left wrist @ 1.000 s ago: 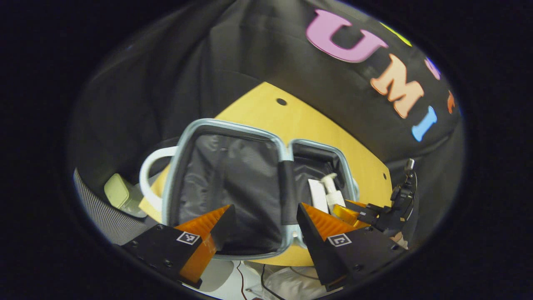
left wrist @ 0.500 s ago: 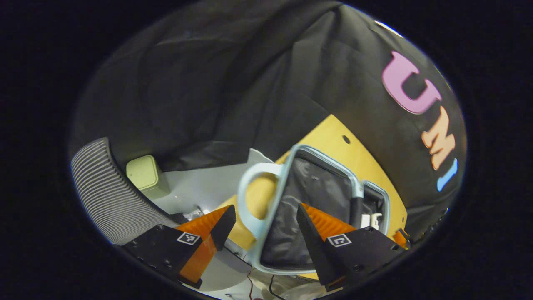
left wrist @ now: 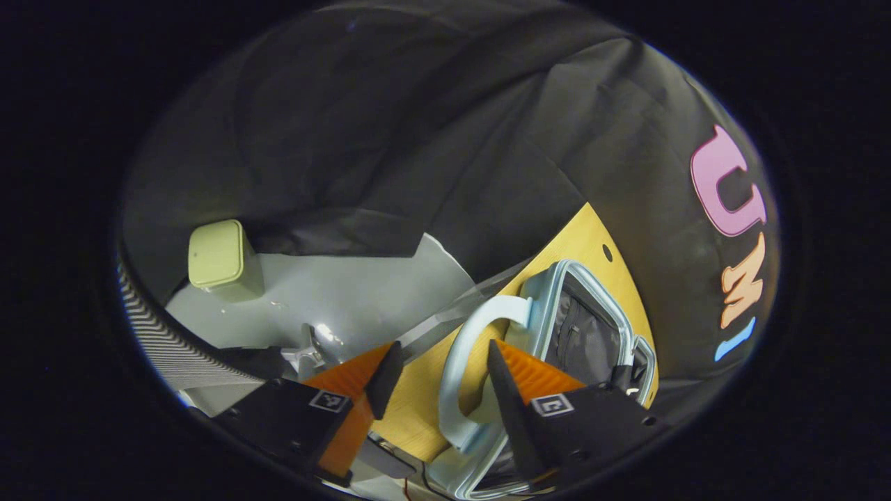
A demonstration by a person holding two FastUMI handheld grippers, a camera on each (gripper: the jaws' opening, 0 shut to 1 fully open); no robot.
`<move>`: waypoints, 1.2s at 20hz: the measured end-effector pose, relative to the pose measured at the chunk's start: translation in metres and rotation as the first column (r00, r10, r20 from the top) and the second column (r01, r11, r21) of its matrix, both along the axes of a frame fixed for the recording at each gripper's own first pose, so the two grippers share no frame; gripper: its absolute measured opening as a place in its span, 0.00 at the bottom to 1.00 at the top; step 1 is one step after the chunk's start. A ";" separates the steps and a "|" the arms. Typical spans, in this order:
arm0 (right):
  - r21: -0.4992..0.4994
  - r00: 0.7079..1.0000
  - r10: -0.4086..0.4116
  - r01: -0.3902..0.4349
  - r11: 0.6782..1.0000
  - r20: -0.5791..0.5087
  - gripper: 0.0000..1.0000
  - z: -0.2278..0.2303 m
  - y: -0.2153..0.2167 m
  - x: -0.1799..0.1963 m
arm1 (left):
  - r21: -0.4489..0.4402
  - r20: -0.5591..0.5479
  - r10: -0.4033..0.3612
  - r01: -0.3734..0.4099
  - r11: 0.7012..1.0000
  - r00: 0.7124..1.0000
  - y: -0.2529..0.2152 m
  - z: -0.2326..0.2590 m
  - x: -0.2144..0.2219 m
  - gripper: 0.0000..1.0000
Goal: First open the suitcase, pack the skin care products into it, and then close the suitcase.
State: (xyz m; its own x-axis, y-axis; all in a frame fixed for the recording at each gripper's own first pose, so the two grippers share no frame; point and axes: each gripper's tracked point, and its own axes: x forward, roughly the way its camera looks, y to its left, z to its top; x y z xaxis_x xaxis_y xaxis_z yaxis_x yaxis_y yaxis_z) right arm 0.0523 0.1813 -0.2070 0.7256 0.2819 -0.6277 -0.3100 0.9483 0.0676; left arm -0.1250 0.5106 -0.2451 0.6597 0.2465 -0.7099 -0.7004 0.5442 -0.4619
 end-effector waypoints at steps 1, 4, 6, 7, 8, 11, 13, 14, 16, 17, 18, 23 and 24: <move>-0.001 1.000 -0.014 0.014 1.000 -0.001 0.98 0.001 -0.004 0.000 | -0.012 -0.007 -0.005 0.005 1.000 1.000 0.000 -0.004 0.001 0.66; -0.006 0.999 -0.040 0.040 0.999 -0.005 0.98 0.001 -0.012 -0.002 | -0.038 -0.016 -0.045 0.044 0.998 0.999 -0.006 -0.006 0.007 0.29; -0.017 0.999 -0.033 0.033 0.999 0.005 0.98 0.002 -0.013 -0.003 | -0.033 -0.008 -0.079 0.078 0.996 0.997 -0.007 -0.005 0.011 0.17; -0.025 1.000 -0.028 0.028 0.999 0.010 0.98 0.002 -0.013 -0.003 | -0.022 -0.006 -0.092 0.092 0.995 0.996 -0.010 -0.003 0.015 0.14; -0.030 1.000 -0.025 0.025 0.999 0.014 0.98 0.003 -0.014 -0.002 | -0.018 -0.013 -0.111 0.111 0.994 0.994 -0.013 0.000 0.014 0.05; -0.020 1.000 -0.021 0.021 1.000 0.019 0.94 0.006 -0.013 -0.002 | 0.037 -0.040 -0.138 0.139 0.990 0.990 -0.018 0.023 0.017 0.00; -0.016 0.999 -0.020 0.021 1.000 0.033 0.98 0.009 -0.013 0.001 | 0.086 -0.022 -0.154 0.156 0.984 0.988 -0.022 0.052 0.024 0.00; -0.016 0.999 -0.020 0.021 1.000 0.041 0.98 0.013 -0.015 0.001 | 0.112 -0.006 -0.170 0.169 0.979 0.985 -0.027 0.071 0.027 0.00; -0.015 0.999 -0.025 0.026 1.000 0.049 0.98 0.015 -0.019 0.003 | 0.163 0.029 -0.215 0.207 0.965 0.976 -0.044 0.111 0.037 0.00; -0.011 0.998 -0.029 0.029 1.000 0.051 0.98 0.016 -0.021 0.003 | 0.196 0.041 -0.243 0.231 0.953 0.969 -0.053 0.132 0.042 0.00; -0.005 0.998 -0.032 0.032 0.999 0.053 0.94 0.016 -0.023 0.003 | 0.234 0.049 -0.276 0.257 0.937 0.960 -0.064 0.151 0.047 0.00; 0.020 0.996 -0.047 0.045 0.999 0.081 0.98 0.027 -0.035 0.006 | 0.394 0.013 -0.408 0.371 0.841 0.913 -0.141 0.222 0.077 0.00; 0.027 0.995 -0.050 0.048 0.999 0.084 0.98 0.028 -0.038 0.005 | 0.429 0.009 -0.436 0.390 0.814 0.900 -0.157 0.233 0.087 0.00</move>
